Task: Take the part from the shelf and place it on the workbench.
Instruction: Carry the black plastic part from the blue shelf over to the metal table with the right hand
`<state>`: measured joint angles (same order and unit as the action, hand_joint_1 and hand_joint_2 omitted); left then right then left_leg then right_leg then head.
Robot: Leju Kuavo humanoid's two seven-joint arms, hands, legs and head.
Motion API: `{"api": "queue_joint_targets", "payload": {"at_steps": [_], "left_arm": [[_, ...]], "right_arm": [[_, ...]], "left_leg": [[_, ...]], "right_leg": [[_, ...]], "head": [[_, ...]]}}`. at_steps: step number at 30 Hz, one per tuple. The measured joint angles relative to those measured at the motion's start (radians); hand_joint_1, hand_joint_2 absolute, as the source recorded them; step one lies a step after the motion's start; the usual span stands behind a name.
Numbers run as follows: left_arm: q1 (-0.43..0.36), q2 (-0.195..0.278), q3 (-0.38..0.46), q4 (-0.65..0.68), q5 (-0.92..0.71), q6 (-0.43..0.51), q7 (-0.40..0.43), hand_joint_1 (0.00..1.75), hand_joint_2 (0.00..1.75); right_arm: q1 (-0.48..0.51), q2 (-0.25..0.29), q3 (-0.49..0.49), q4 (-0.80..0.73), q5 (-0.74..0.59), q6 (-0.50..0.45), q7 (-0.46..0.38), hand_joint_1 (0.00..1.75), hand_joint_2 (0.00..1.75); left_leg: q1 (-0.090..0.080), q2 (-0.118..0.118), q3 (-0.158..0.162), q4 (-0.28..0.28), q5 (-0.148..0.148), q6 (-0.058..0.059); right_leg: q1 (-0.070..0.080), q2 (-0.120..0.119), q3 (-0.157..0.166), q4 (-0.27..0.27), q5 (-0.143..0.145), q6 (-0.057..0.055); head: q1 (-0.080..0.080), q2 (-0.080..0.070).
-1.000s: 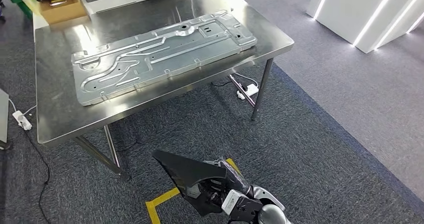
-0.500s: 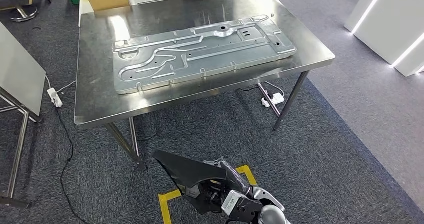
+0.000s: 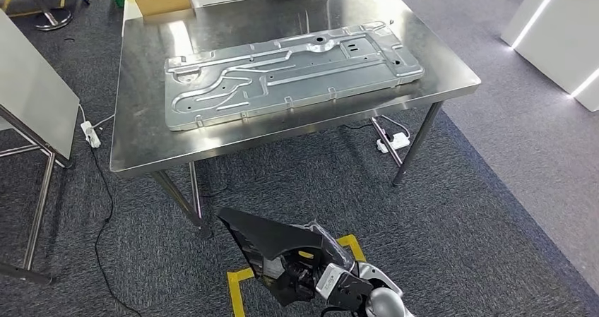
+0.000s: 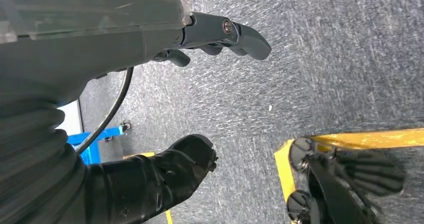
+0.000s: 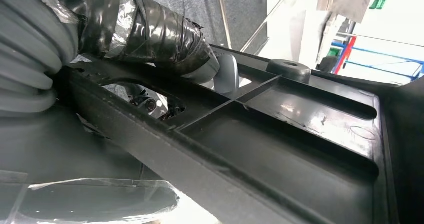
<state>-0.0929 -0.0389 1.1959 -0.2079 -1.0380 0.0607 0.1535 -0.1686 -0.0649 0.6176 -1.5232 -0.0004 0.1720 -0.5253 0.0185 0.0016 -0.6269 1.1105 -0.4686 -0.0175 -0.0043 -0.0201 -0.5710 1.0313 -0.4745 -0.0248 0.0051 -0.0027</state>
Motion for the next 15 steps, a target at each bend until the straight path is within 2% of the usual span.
{"api": "queue_joint_targets", "payload": {"at_steps": [2,5,6,8,10,11,12,13,15], "left_arm": [[-0.002,0.0,0.0,0.0,0.0,0.0,0.0,0.0,1.75],[-0.001,0.0,0.0,0.0,0.0,0.0,0.0,0.0,1.75],[-0.001,0.0,0.0,0.0,0.0,0.0,0.0,0.0,1.75],[-0.001,0.0,0.0,0.0,0.0,0.0,0.0,0.0,1.75],[-0.002,0.0,0.0,0.0,0.0,0.0,0.0,0.0,1.75],[-0.002,0.0,0.0,0.0,0.0,0.0,0.0,0.0,1.75],[-0.002,0.001,0.0,0.0,0.0,0.0,0.0,0.0,1.75],[-0.002,0.001,0.0,0.0,0.0,0.0,0.0,0.0,1.75],[-0.002,0.0,0.0,0.0,0.0,-0.001,0.0,0.0,1.75]], "right_arm": [[0.0,0.0,0.0,0.0,0.0,0.0,0.0,1.73,1.75],[-0.001,0.0,0.0,0.0,0.0,0.0,0.0,1.73,1.75],[-0.001,0.0,0.0,-0.001,0.0,0.0,0.0,1.73,1.75],[-0.001,0.0,-0.001,-0.001,0.0,0.0,0.0,1.73,1.75],[0.001,0.0,-0.002,0.0,-0.001,0.0,0.0,1.73,1.75],[0.002,0.0,-0.003,0.0,-0.001,0.0,0.0,1.73,1.75],[0.003,0.0,-0.004,0.0,-0.003,0.001,0.0,1.73,1.75],[0.004,0.0,-0.005,0.0,-0.008,0.002,0.0,1.73,1.75],[0.002,0.0,-0.009,0.0,-0.028,0.01,0.0,1.73,1.75]], "left_leg": [[-0.004,0.006,0.037,-0.075,0.015,0.009],[-0.007,0.002,0.04,-0.083,0.014,0.029],[-0.007,0.001,0.042,-0.086,0.016,0.036],[-0.006,0.0,0.046,-0.091,0.017,0.049],[-0.009,-0.002,0.046,-0.09,0.014,0.056],[-0.01,-0.004,0.047,-0.09,0.012,0.057],[-0.011,-0.007,0.049,-0.09,0.011,0.058],[-0.012,-0.01,0.053,-0.09,0.009,0.057],[-0.013,-0.015,0.061,-0.09,0.003,0.055]], "right_leg": [[0.003,-0.003,-0.002,0.005,-0.004,0.01],[0.0,-0.004,-0.002,0.009,-0.008,0.026],[-0.001,-0.001,-0.008,0.024,-0.019,0.031],[-0.005,0.007,-0.05,0.112,-0.066,0.038],[-0.005,0.01,-0.119,0.24,-0.117,0.041],[-0.005,0.01,-0.144,0.282,-0.124,0.041],[-0.005,0.011,-0.151,0.286,-0.11,0.039],[-0.005,0.011,-0.14,0.253,-0.079,0.036],[-0.003,0.015,-0.082,0.123,-0.006,0.026]], "head": [[0.001,0.0],[0.002,0.0],[0.002,0.0],[0.002,0.0],[0.002,0.0],[0.002,0.0],[0.002,0.0],[0.002,0.0],[0.002,0.0]]}}
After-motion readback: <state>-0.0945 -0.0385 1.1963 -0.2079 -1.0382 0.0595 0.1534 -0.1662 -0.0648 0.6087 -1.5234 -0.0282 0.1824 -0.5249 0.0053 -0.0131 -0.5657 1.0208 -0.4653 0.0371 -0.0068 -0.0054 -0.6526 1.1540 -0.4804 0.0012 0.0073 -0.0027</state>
